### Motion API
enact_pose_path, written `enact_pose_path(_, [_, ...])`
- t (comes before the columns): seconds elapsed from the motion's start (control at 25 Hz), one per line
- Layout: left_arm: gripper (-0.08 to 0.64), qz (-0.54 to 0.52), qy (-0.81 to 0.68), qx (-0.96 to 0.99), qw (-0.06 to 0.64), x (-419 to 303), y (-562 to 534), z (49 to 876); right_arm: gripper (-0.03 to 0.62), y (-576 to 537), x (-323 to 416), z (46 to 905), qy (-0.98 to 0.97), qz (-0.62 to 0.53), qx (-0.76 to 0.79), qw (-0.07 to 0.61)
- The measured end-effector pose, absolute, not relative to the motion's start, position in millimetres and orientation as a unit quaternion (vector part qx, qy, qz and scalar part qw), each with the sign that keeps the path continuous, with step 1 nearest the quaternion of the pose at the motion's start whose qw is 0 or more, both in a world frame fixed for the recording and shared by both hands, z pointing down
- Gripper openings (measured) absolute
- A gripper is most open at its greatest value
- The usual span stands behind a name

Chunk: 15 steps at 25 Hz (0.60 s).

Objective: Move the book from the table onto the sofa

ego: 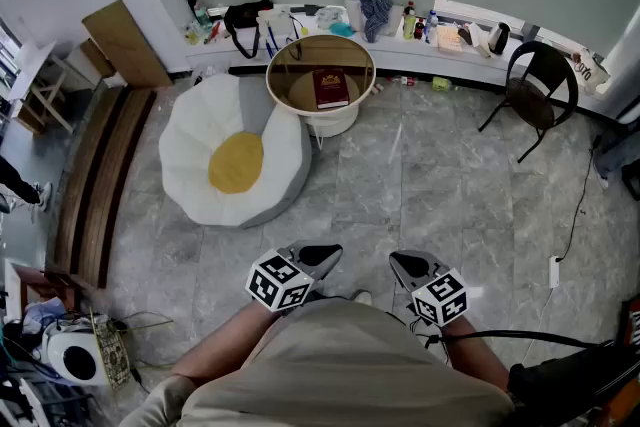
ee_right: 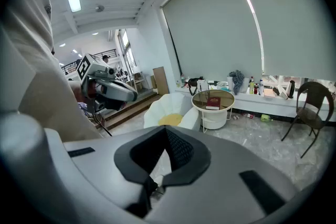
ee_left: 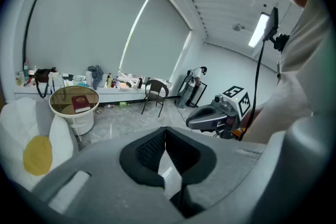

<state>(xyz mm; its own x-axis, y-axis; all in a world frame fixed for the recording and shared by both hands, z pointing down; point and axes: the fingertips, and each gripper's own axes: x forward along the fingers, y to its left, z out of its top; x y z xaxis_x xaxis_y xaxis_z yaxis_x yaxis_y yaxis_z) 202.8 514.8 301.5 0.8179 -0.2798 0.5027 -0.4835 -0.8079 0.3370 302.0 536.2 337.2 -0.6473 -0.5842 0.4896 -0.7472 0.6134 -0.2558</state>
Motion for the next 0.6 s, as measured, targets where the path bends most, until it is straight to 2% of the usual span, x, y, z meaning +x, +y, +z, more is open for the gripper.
enact_pose_path(0.2, [0.009,0.231,-0.213,0.924,0.220,221,507,303,0.012,519,323,343,-0.884,0.218,0.373,0.180])
enact_pose_path(0.6, [0.009,0.226,-0.213,0.923,0.229,203,418,318,0.012,429,320,360,-0.869,0.244,0.398,0.162])
